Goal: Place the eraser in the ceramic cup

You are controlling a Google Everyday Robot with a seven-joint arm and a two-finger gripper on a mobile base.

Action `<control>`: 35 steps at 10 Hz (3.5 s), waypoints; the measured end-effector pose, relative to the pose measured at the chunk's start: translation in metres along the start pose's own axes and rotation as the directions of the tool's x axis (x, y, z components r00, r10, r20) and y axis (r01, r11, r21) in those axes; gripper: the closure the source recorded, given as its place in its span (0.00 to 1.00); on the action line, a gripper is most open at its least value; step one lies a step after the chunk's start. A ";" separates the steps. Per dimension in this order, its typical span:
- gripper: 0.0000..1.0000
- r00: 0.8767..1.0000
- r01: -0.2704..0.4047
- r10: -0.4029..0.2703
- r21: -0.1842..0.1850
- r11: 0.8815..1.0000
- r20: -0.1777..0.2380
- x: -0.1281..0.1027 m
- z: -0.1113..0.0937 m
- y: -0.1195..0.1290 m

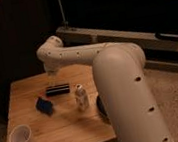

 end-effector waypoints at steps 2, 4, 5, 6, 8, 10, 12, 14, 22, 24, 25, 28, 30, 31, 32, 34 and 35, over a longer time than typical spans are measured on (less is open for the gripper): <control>0.20 1.000 0.004 -0.004 0.036 0.999 -0.013 0.006 0.012 -0.013; 0.20 1.000 0.007 -0.005 0.067 0.998 -0.028 0.014 0.026 -0.027; 0.20 0.999 0.000 0.003 0.083 0.997 -0.038 0.016 0.036 -0.033; 0.20 0.999 -0.005 0.009 0.094 0.996 -0.046 0.018 0.042 -0.037; 0.20 0.996 -0.034 0.044 0.113 0.993 -0.081 0.019 0.057 -0.041; 0.20 0.986 -0.072 0.089 0.126 0.989 -0.139 0.020 0.067 -0.041; 0.20 0.982 -0.079 0.100 0.132 0.988 -0.162 0.028 0.073 -0.043; 0.20 0.978 -0.087 0.110 0.133 0.987 -0.175 0.029 0.079 -0.041; 0.25 0.982 -0.130 0.146 0.136 0.982 -0.118 -0.007 0.108 -0.037; 0.43 0.984 -0.119 0.136 0.150 0.982 -0.111 -0.009 0.112 -0.040; 0.55 0.986 -0.107 0.125 0.158 0.982 -0.107 -0.006 0.114 -0.043; 0.83 0.991 -0.085 0.101 0.172 0.981 -0.088 -0.004 0.114 -0.047; 0.99 0.994 -0.061 0.076 0.175 0.983 -0.078 0.000 0.112 -0.051; 1.00 0.994 -0.056 0.073 0.181 0.982 -0.087 0.005 0.109 -0.053; 1.00 0.989 -0.069 0.092 0.187 0.980 -0.118 0.007 0.097 -0.050; 1.00 0.971 -0.092 0.131 0.198 0.976 -0.199 0.011 0.066 -0.043; 1.00 0.955 -0.100 0.151 0.204 0.974 -0.255 0.014 0.038 -0.039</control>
